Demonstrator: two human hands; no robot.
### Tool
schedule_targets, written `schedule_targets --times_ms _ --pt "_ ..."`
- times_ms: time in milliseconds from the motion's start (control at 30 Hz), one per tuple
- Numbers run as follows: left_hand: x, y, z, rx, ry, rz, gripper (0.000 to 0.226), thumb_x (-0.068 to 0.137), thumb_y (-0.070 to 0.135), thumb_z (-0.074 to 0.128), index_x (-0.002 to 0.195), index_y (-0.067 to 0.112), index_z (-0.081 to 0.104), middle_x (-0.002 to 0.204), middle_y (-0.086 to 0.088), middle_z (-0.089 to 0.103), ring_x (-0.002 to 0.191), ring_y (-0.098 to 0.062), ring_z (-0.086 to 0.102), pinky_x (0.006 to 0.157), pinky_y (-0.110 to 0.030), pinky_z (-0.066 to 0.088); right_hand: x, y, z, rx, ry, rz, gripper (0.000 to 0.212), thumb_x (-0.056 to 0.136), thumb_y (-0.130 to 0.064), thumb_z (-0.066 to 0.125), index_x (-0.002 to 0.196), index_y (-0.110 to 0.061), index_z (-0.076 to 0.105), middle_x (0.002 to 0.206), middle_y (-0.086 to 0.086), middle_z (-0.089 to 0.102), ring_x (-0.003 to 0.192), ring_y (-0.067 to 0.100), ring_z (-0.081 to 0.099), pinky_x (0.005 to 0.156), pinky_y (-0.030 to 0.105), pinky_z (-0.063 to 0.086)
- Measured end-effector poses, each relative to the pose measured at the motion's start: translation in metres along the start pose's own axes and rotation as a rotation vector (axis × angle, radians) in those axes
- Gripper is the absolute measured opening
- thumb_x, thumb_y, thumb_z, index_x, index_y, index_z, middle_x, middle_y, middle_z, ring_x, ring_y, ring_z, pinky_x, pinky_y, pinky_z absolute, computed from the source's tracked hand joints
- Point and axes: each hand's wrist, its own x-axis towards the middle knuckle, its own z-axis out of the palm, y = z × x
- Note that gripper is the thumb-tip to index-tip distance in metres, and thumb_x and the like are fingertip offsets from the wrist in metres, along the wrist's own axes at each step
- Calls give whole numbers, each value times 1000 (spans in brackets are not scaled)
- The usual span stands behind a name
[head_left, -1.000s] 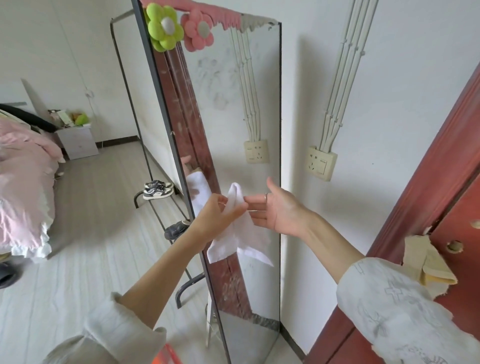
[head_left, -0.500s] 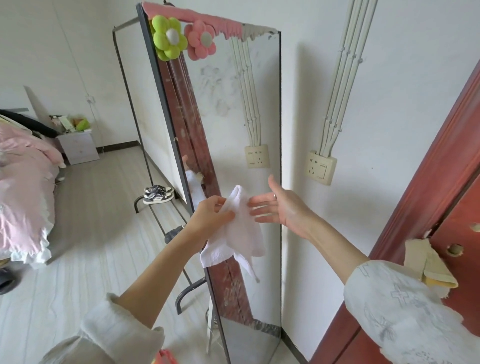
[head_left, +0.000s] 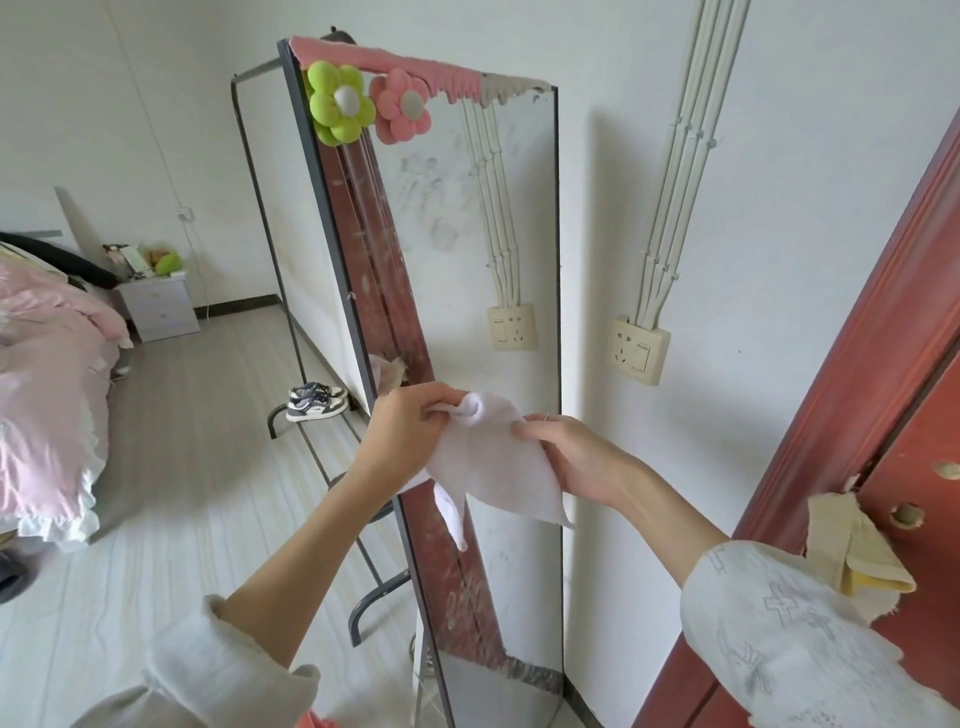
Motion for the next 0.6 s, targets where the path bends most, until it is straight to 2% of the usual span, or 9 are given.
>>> schedule_targets --times_ms 67,133,167,233,300,367,433,500,600 --pt "2 2 2 33 53 18 30 88 -2 50 97 16 72 89 20 63 82 1 57 69 -1 41 -2 -1 -1 26 -50 25 26 92 -36 49 98 -14 63 78 0 60 70 16 56 63 25 43" --pt "5 4 4 53 96 34 29 88 -2 50 99 13 72 93 12 63 87 -4 57 70 -1 40 -5 -2 0 7 -67 15 26 95 -37 45 89 -18 62 66 -7 57 56 7 53 55 20 39" --pt "6 5 6 33 110 24 28 87 -1 51 99 13 72 92 10 64 87 -6 57 70 -4 41 -5 -3 -1 -1 -72 -14 22 96 -33 46 88 -19 61 66 -8 57 55 4 55 54 18 40" --pt "9 7 6 -56 89 -34 26 87 2 53 100 16 71 90 7 66 85 -11 60 71 -14 46 -5 -4 -2 5 -123 -91 11 92 -26 52 94 -19 61 79 -5 64 70 7 62 62 20 45" --pt "13 4 6 -168 16 -111 20 89 11 56 102 19 67 90 1 69 85 -18 65 74 -32 53 -7 -8 -4 30 -168 -128 20 82 -27 59 99 -16 61 90 0 67 83 15 64 72 25 48" --pt "15 0 6 -285 -64 -248 23 88 19 59 111 18 62 98 -9 68 89 -24 66 81 -43 55 -8 -11 -9 4 -121 -107 30 73 -27 65 98 -11 60 91 5 67 81 19 64 74 28 49" --pt "12 -5 7 -411 -191 -362 26 92 26 55 114 15 60 103 -11 65 94 -26 64 88 -44 52 -9 -15 -12 -76 -42 -99 31 71 -25 72 94 -8 61 91 9 68 79 22 65 77 32 49" --pt "6 -8 11 -501 -374 -384 37 93 42 48 112 14 61 101 -13 64 95 -28 62 90 -41 50 -10 -20 -16 -215 35 -135 35 70 -28 75 92 -5 62 88 8 67 80 21 64 80 35 47" --pt "-3 -5 18 -436 -517 -320 49 84 52 57 114 13 60 108 -9 68 100 -22 66 89 -37 53 -12 -29 -15 -424 95 -214 22 76 -31 73 78 -13 60 73 -9 60 68 5 57 69 20 41"
